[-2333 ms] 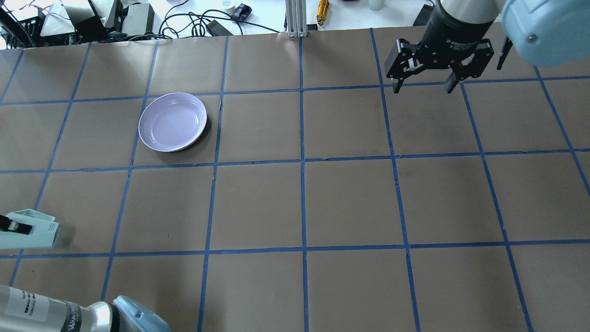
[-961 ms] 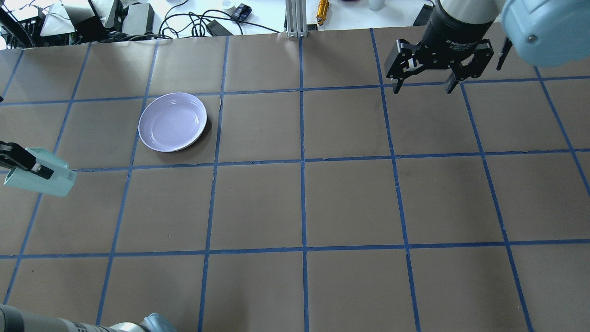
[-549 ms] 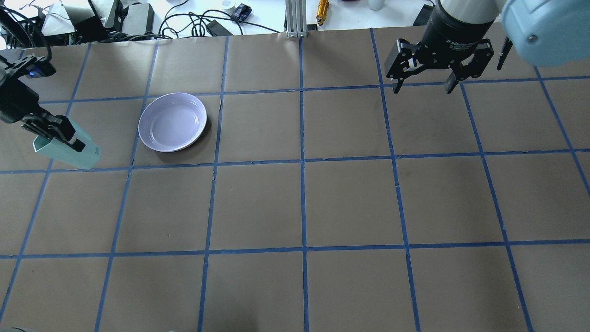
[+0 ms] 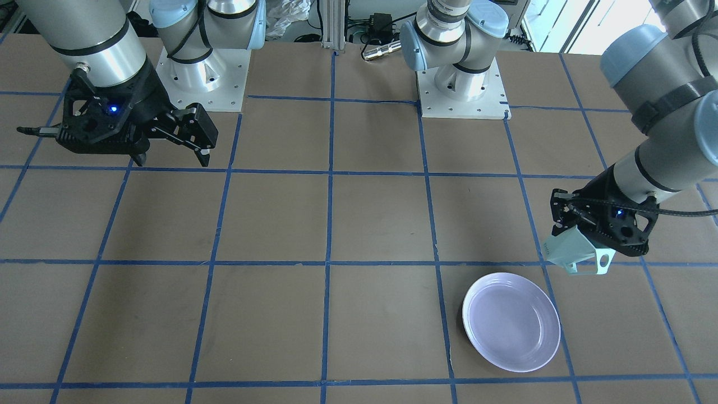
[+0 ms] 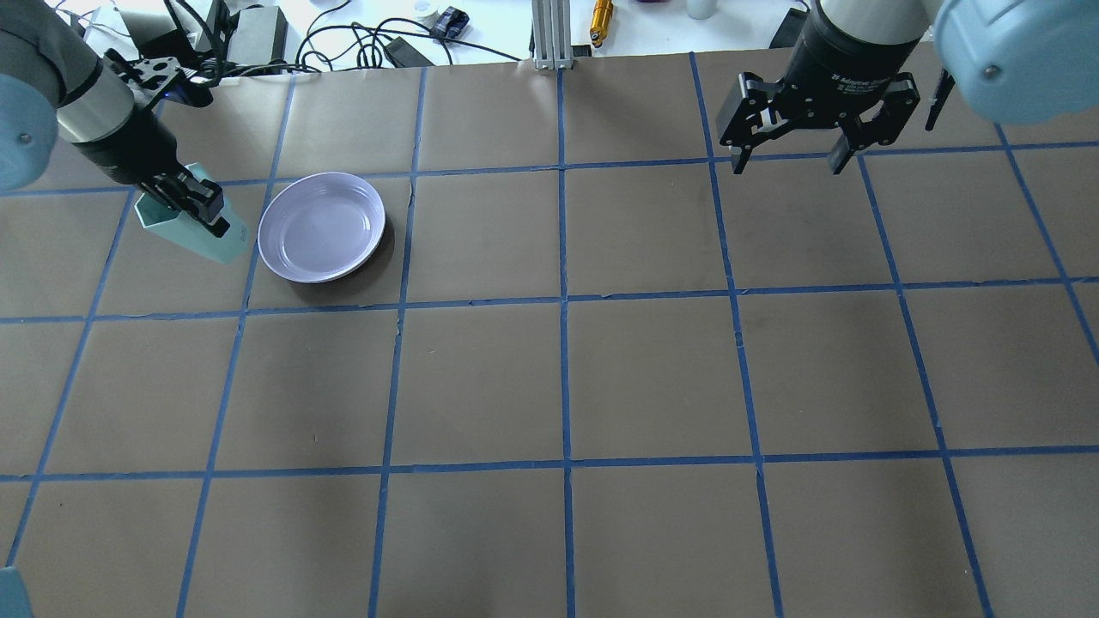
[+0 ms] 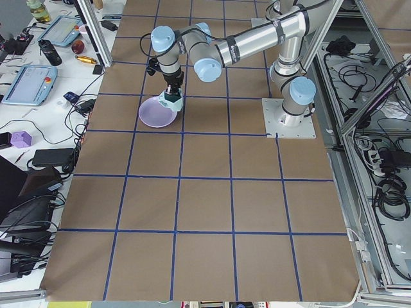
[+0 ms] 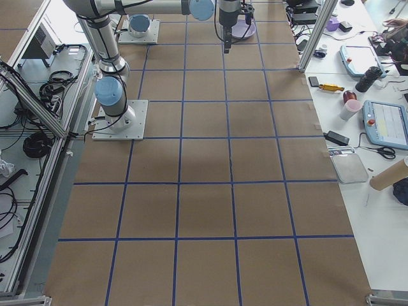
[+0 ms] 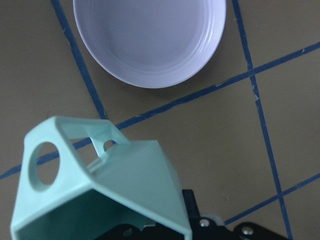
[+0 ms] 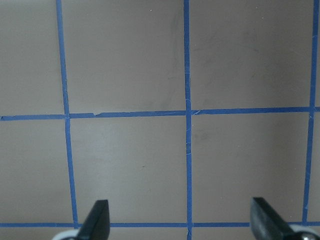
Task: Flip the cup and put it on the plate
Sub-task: 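Move the held mug over the white plate with the left gripper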
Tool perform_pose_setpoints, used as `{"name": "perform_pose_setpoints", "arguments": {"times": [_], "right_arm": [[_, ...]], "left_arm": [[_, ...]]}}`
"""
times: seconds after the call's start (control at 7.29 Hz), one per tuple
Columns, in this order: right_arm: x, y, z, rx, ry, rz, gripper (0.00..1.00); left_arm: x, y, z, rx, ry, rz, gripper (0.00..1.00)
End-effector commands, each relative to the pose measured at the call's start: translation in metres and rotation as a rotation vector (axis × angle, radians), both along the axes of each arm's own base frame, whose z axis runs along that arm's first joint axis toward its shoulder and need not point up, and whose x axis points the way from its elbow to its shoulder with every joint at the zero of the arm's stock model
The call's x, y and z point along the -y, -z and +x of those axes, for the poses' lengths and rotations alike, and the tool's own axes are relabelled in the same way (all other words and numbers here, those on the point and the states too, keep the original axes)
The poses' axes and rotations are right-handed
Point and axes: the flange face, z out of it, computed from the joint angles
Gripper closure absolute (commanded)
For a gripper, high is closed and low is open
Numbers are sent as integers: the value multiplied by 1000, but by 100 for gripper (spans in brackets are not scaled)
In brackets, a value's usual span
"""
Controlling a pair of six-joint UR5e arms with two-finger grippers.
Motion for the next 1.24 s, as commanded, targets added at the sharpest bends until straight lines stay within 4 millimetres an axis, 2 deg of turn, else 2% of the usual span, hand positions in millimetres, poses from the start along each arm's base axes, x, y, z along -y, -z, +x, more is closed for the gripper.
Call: {"name": "perform_pose_setpoints", "arguments": {"times": [0.0, 0.27, 0.55, 0.69, 0.82, 1.1], "right_arm": [[0, 0, 0, 0, 0, 0, 0], [0, 0, 0, 0, 0, 0, 0], [0, 0, 0, 0, 0, 0, 0], [0, 0, 0, 0, 0, 0, 0], [0, 0, 0, 0, 0, 0, 0], [0, 0, 0, 0, 0, 0, 0]], "left_arm": [[19, 22, -36, 57, 61, -18, 100], [37, 56, -42, 51, 31, -32, 100], [51, 86, -57, 56, 51, -40, 100], [56, 97, -73, 65, 75, -52, 100], [59, 103, -80, 64, 92, -47, 100], [63, 117, -80, 68, 92, -62, 100]]}}
